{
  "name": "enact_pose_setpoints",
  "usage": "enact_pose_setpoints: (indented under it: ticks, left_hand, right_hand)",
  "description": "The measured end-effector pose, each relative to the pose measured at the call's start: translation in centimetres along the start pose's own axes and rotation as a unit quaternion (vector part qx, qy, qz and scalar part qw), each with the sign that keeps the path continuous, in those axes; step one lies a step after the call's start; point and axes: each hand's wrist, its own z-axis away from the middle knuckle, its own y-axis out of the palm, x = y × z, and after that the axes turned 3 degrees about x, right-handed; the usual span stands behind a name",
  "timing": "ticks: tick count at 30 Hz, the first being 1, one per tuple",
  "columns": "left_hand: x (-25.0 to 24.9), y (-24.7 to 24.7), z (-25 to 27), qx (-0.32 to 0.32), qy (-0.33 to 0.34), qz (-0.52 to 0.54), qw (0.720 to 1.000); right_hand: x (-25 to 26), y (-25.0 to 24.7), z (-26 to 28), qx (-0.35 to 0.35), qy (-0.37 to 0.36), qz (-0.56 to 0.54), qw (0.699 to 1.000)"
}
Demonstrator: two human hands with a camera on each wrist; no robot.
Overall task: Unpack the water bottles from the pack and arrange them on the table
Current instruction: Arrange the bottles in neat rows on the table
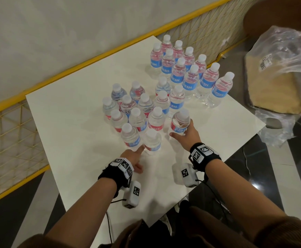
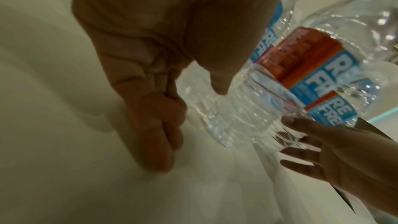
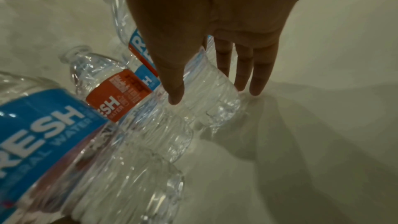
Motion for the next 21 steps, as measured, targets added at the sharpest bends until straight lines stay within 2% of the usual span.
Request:
enact_pose_setpoints:
  ticks: [2,5,7,10,14,16,21]
  left_hand:
    - [-0.3,1.1,0.8,0.030,0.018,-0.004,0.999]
    - [-0.7,3.0,1.0,0.022,0.080,-0.067,0.994]
    - [-1.1,3.9,1.4,0.008,0.143,-0.140,0.980]
    - [-2.6,5.0,1.8,-0.018,0.208,-0.165,0.964]
    - [-5.0,6.9,0.9,0.018,0.294,-0.179,0.939]
    - [-6.0,8.0,0.7,0.043,0.303,-0.180,0.935]
    - [-8.7,10.8,-0.9,0.038,0.337,-0.167,0.926]
  right_hand:
    - [-0.5,-0.3,0.2,-0.015,0.008,-0.004,1.000]
    - [-1.5,-0.9,0.0,-0.043,0.023,-0.009,0.999]
    - [-2.0,-1.6,0.0,-0.047,0.034,-0.002,0.998]
    - [-2.9,-2.9,-0.6,-0.044,0.039,-0.008,0.998]
    - [-3.0,-5.4,-0.6,-0.066,0.056,-0.036,0.996]
    - [-3.3,-6.6,-0.8,-0.065,0.060,-0.041,0.995]
    - [-4.0,-9.4,-2.2,-0.034,0.060,-0.035,0.997]
